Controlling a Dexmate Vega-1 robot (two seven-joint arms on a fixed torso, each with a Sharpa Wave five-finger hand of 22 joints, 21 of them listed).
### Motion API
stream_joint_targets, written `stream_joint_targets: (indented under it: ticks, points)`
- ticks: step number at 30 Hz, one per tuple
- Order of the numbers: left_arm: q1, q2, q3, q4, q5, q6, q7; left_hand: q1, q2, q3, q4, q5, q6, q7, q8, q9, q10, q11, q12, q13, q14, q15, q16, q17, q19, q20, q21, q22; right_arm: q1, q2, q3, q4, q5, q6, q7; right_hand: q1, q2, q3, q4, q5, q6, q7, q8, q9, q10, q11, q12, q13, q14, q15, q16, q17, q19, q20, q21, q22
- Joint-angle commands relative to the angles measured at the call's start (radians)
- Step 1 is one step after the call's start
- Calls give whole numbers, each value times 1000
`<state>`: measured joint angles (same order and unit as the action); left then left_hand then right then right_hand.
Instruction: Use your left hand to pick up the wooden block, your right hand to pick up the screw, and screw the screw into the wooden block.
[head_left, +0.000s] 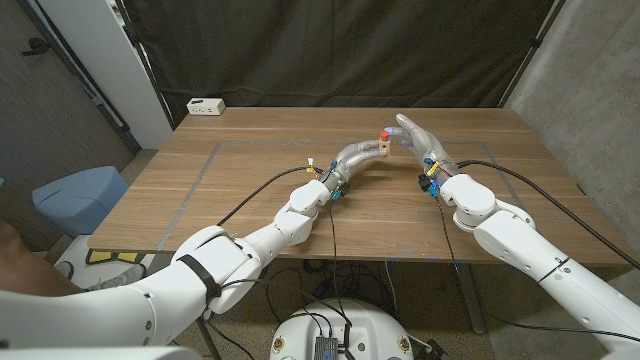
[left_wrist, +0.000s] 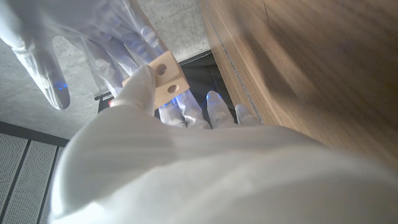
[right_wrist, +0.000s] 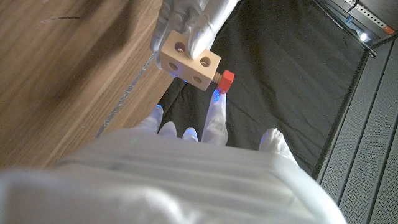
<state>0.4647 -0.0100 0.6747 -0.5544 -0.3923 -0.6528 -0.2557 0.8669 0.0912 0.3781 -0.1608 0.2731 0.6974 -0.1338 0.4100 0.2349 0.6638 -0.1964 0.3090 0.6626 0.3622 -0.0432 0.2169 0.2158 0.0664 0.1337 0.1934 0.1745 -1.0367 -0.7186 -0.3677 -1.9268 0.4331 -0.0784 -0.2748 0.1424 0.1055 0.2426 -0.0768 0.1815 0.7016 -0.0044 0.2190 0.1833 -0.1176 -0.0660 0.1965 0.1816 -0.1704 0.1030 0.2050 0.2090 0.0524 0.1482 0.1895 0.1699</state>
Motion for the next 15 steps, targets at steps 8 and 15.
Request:
stream_joint_targets:
  ticks: [8,15]
  points:
    - [-3,-2,0,7,-2,2,0,-1,11,16,7,6,44,-9,8,3,5,-1,-1,2,6,-51,-2,4,4,6,7,5,-14,1,9,-13,1,-9,-19,7,1,13,-7,6,57,12,14,2,40,-9,15,-1,-28,-9,12,0,27,3,11,2]
    - [-3,-3,-2,8,-5,2,-4,-2,10,15,7,6,46,-8,9,2,7,-2,0,2,7,-52,-2,4,4,6,7,5,-23,1,13,-21,0,-11,-32,10,1,17,-10,6,80,16,17,2,59,-10,17,-1,-14,-14,15,-2,39,3,13,2]
